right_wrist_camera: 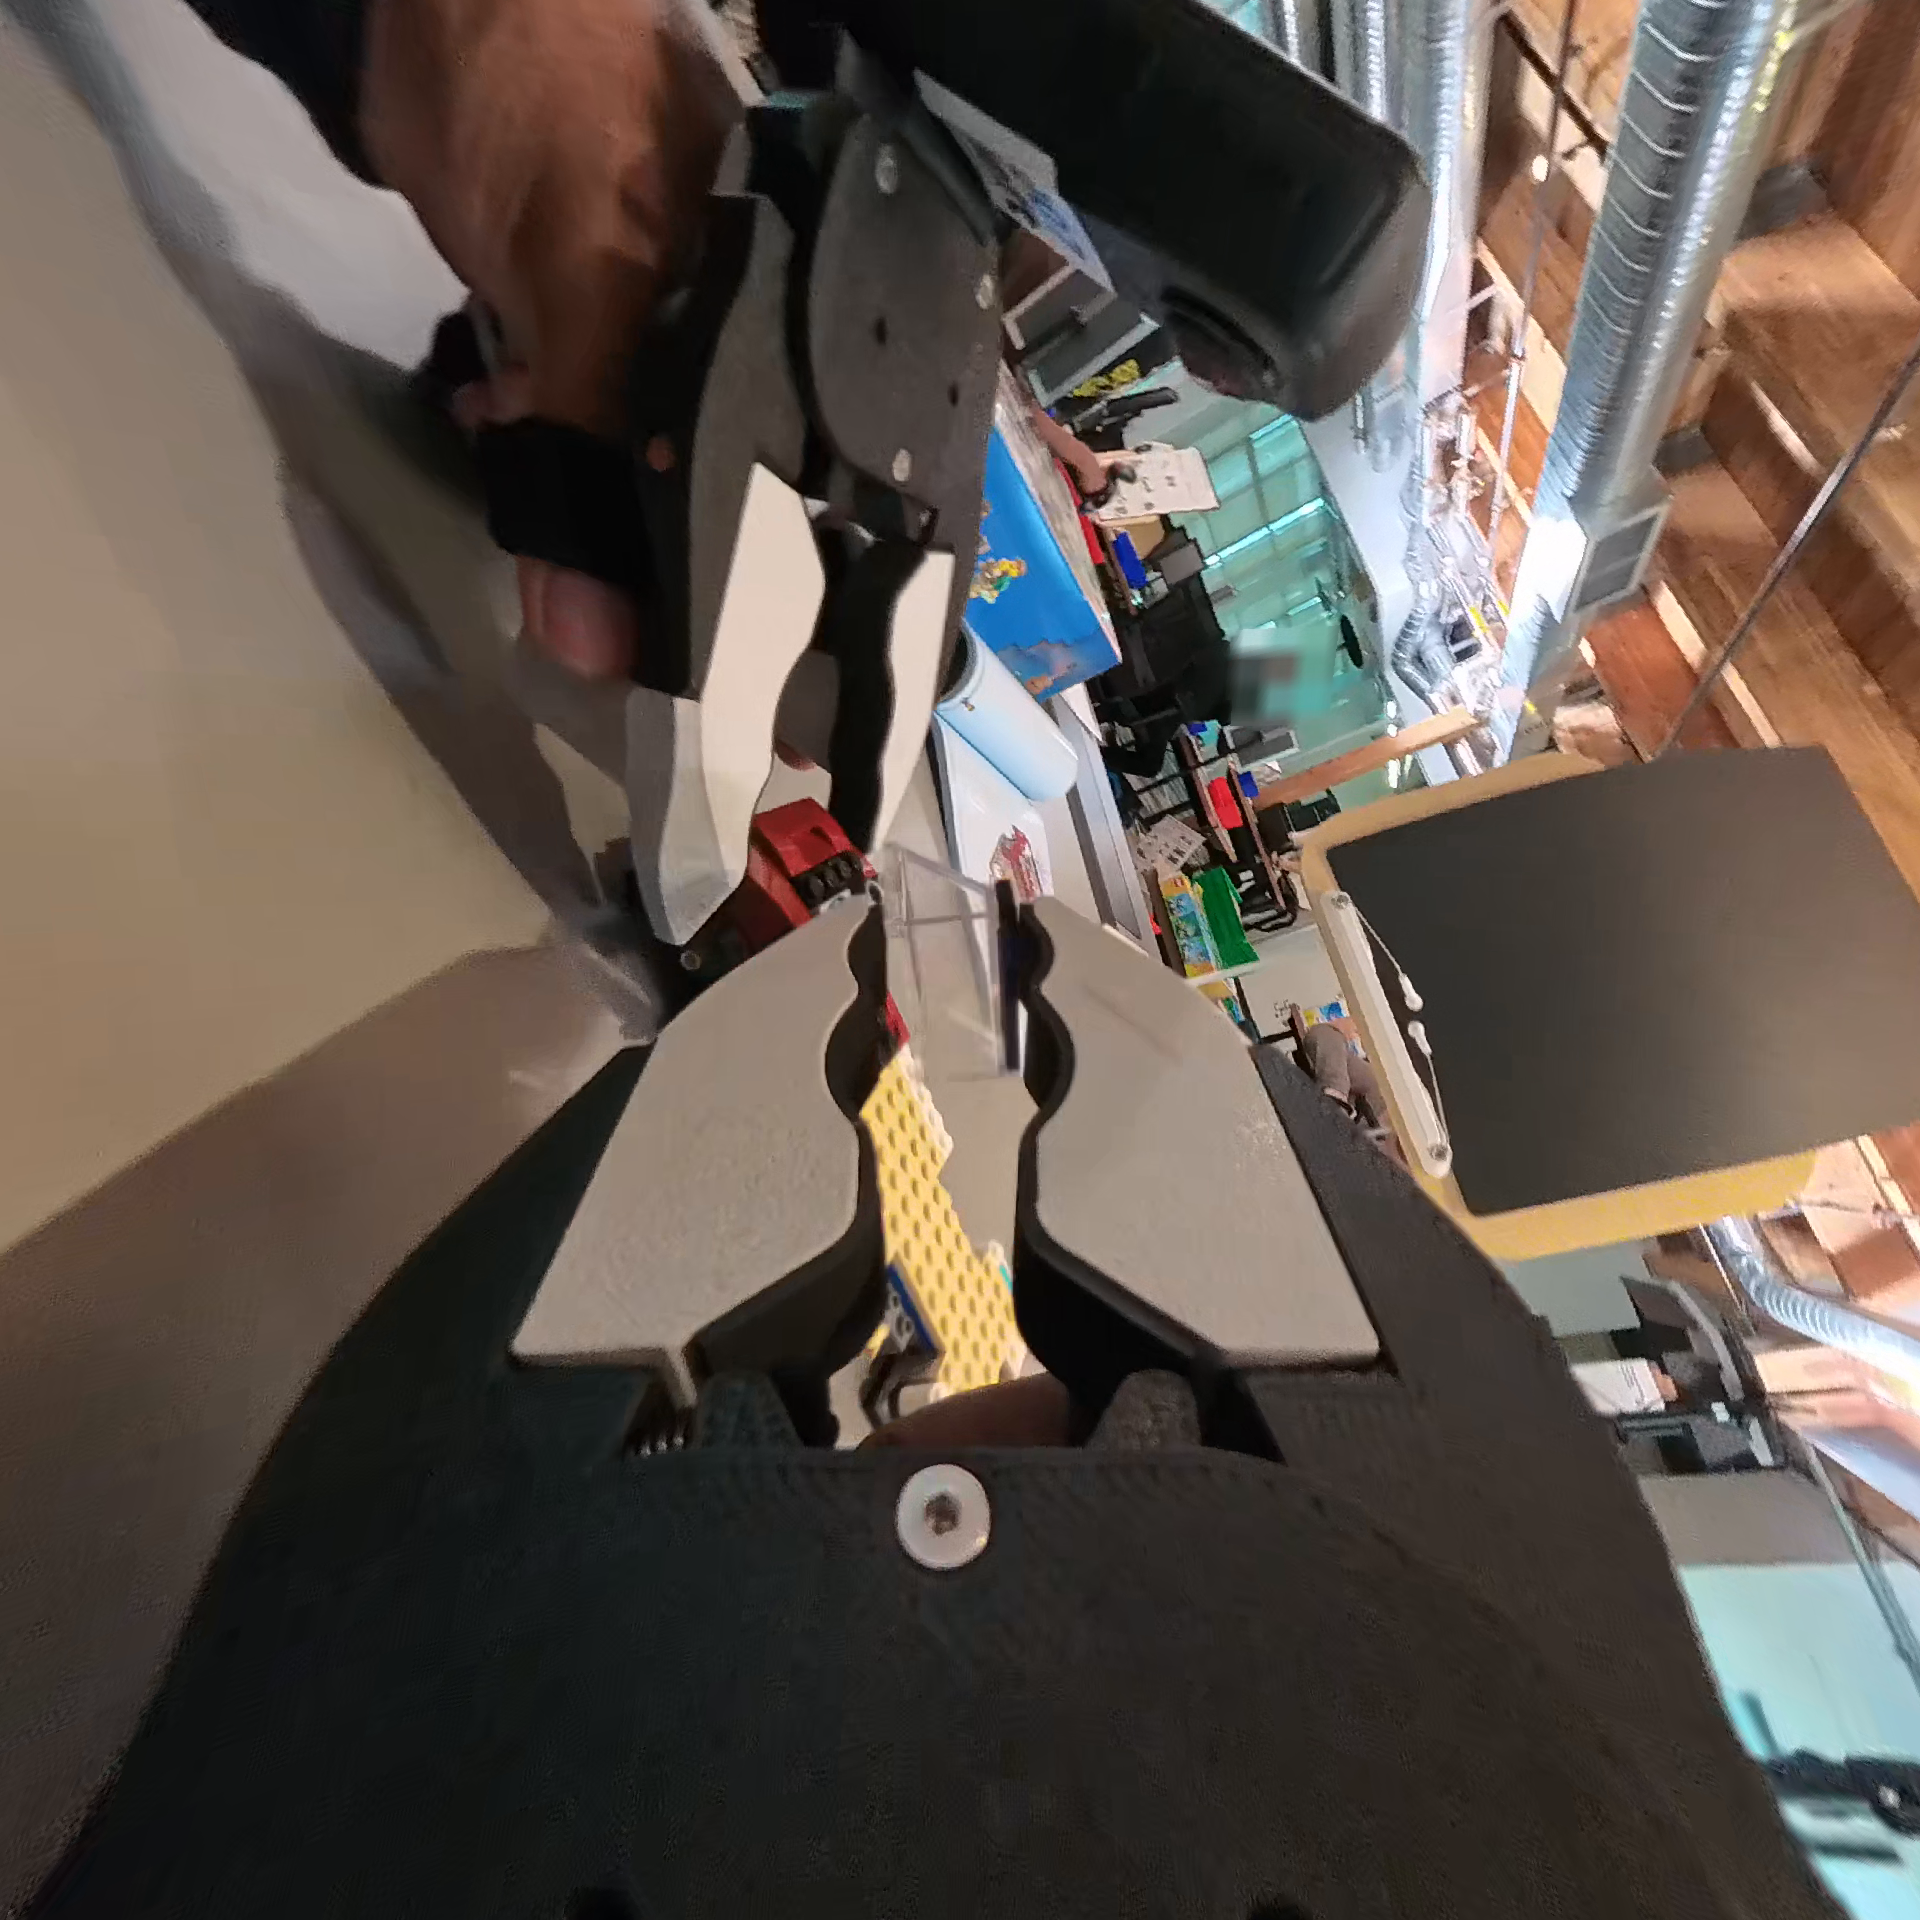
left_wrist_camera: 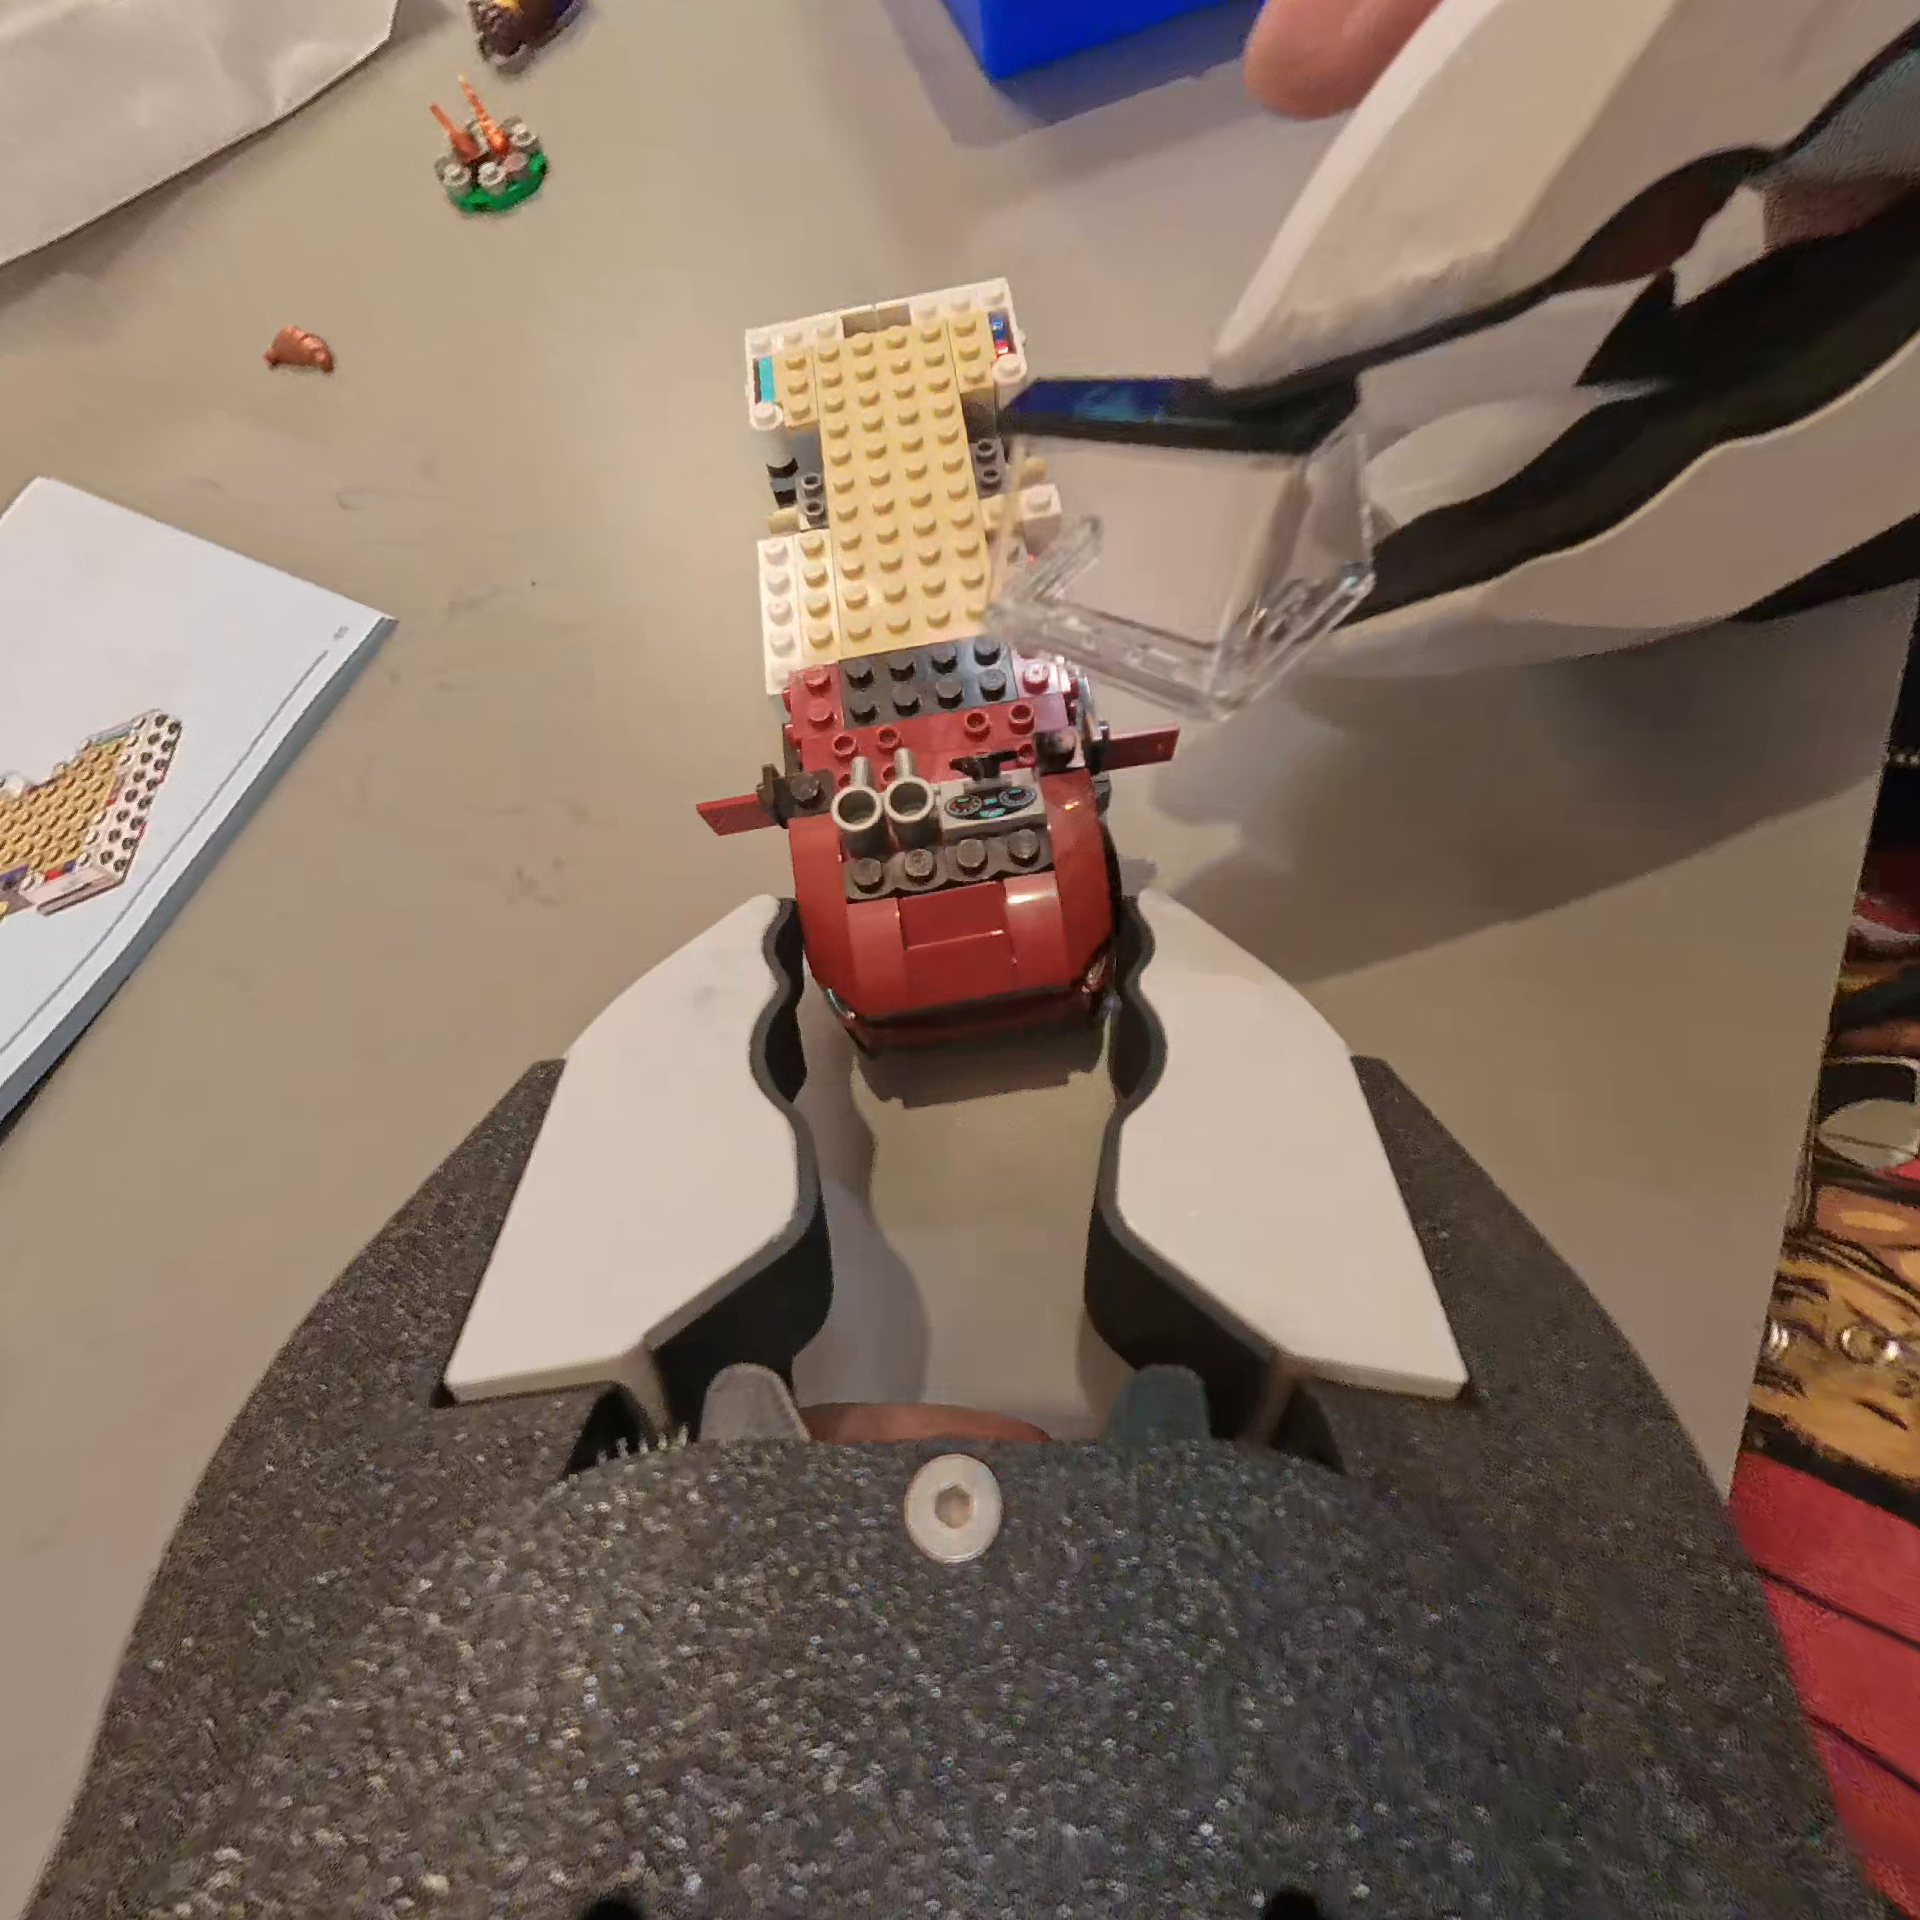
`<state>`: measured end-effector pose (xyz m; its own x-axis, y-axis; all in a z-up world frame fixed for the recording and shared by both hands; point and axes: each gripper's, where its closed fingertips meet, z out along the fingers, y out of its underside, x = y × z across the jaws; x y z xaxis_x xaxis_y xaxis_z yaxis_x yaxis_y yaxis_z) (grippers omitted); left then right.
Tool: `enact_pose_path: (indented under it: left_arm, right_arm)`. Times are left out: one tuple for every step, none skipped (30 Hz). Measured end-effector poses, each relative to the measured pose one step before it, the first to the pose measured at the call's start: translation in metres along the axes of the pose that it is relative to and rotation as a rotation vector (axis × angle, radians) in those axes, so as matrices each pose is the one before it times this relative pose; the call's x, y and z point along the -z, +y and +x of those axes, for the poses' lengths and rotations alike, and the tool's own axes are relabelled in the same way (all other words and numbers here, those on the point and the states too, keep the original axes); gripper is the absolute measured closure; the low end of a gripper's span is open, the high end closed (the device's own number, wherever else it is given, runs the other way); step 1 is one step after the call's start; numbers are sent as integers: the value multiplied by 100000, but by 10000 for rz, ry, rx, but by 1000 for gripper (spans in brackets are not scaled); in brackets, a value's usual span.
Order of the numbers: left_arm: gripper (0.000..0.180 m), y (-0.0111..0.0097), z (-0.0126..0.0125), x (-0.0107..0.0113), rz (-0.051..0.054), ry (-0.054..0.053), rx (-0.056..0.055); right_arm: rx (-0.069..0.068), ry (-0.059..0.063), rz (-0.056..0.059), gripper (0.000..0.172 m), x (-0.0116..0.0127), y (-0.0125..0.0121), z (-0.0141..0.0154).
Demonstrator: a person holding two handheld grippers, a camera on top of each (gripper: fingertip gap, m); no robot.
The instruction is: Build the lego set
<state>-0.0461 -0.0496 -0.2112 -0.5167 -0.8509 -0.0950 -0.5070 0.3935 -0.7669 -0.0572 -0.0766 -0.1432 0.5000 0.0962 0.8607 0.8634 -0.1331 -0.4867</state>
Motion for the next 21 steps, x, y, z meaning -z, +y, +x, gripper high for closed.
enact_pose_path:
  left_arm:
    - [123, 52, 129, 46, 0, 105, -152]
    - [123, 70, 162, 44, -13, 114, -137]
    - [122, 45, 153, 41, -3, 137, -71]
    - [123, 11, 107, 34, 13, 112, 0]
    - [123, 3, 40, 25, 9, 49, -14]
    - [123, 41, -1, 6, -19, 10, -61]
    - [123, 66, -3, -11, -37, 1, -45]
    - [122, 32, 19, -6, -22, 1, -31]
    - [122, 3, 38, 11, 2, 18, -26]
    - [122, -9, 77, 0, 8, 51, -23]
    - [122, -3, 80, -3, -1, 66, -20]
    - [123, 9, 57, -12, -12, 47, -20]
    - [123, 20, 14, -20, -21, 9, -35]
    - [122, 42, -7, -15, -29, -14, -33]
    - [122, 20, 4, -21, -18, 0, -3]
    - [122, -15, 0, 5, 6, -6, -8]
    - [122, -23, -9, 22, 21, -8, -8]
    - [122, -22, 4, 23, 20, -2, -2]
    - [122, -24, -6, 15, 18, 2, 4]
    - [122, -9, -6, 14, 15, 7, 6]
    - [122, 22, 6, 15, -10, 16, 2]
  right_arm:
    - [166, -175, 27, 148, -78, -118, -112]
    - [167, -162, 11, 148, -68, -68, -63]
    - [148, -127, 19, 148, -82, -44, 13]
    - [89, -128, 17, 148, -80, 0, 3]
    - [30, -175, 16, 148, -104, 66, -95]
    - [16, -153, -10, 148, -118, 138, -129]
    - [63, -116, -39, 148, -133, 176, -116]
    - [116, -88, -24, 148, -119, 105, -95]
    - [116, -72, 31, 148, -121, -30, -36]
    - [91, -68, 101, 148, -126, -187, 23]
    - [89, -83, 152, 148, -139, -272, 44]
    - [117, -58, 151, 148, -193, -284, 84]
    - [140, -39, 129, 148, -242, -259, 119]
    - [137, -22, 138, 148, -259, -259, 147]
    - [100, -47, 161, 148, -277, -231, 91]
    - [62, -72, 173, 148, -264, -193, 35]
    - [37, -72, 174, 148, -243, -158, -18]
    - [1, -128, 124, 148, -234, -21, -146]
    - [-22, -172, 43, 148, -202, 155, -248]
    - [-2, -118, -18, 148, -152, 264, -240]
    - [37, -43, -44, 148, -60, 275, -168]
